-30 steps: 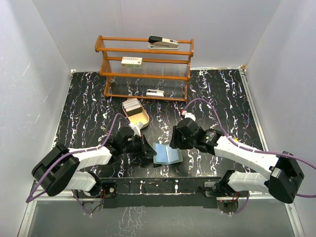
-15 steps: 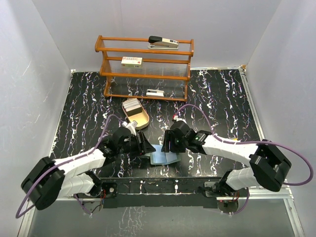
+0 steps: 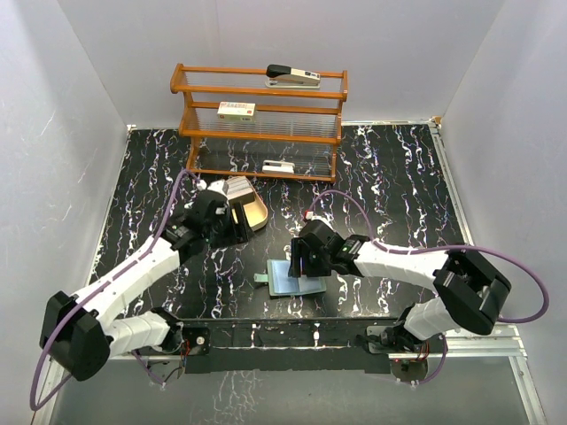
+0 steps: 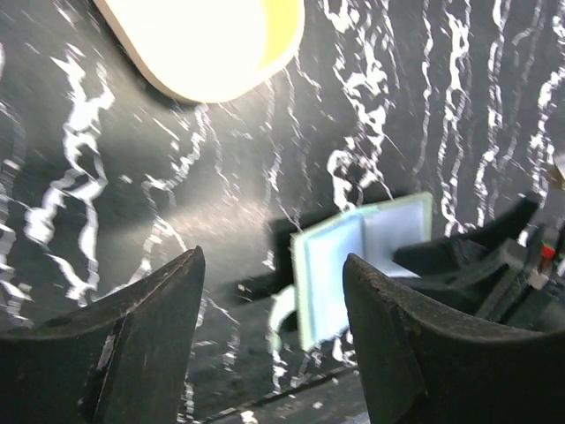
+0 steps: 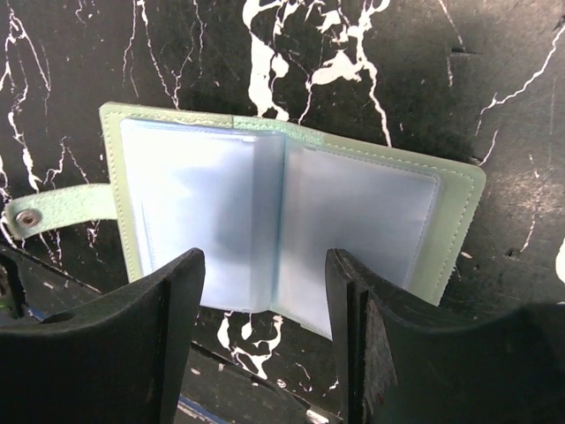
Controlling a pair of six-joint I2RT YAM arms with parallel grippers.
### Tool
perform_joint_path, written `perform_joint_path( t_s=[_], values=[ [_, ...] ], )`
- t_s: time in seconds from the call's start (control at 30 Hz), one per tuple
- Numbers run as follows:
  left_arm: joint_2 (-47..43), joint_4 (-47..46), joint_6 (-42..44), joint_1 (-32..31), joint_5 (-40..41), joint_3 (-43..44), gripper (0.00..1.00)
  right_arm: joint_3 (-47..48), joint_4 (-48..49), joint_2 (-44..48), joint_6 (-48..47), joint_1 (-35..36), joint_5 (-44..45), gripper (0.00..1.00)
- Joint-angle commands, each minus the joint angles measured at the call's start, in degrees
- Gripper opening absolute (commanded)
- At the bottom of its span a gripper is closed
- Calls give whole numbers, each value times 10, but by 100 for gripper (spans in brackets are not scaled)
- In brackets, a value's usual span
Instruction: Put the credit cards into the card holder
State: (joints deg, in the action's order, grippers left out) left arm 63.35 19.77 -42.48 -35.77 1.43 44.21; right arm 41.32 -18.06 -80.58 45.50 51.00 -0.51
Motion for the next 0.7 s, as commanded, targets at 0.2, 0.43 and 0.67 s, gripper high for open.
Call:
perform_joint_path(
  t_s=[0.2,0.43,0.67],
  values=[
    [69,-6,364,93,23,79,66,33,23,-14,-40,3,-17,54],
    [189,-17,494,122,29,158,68,20,49,-4,-20,10,-30,54],
    [294,-10,613,132,2,265,63,28,54,-20,-25,23,-26,54]
  ],
)
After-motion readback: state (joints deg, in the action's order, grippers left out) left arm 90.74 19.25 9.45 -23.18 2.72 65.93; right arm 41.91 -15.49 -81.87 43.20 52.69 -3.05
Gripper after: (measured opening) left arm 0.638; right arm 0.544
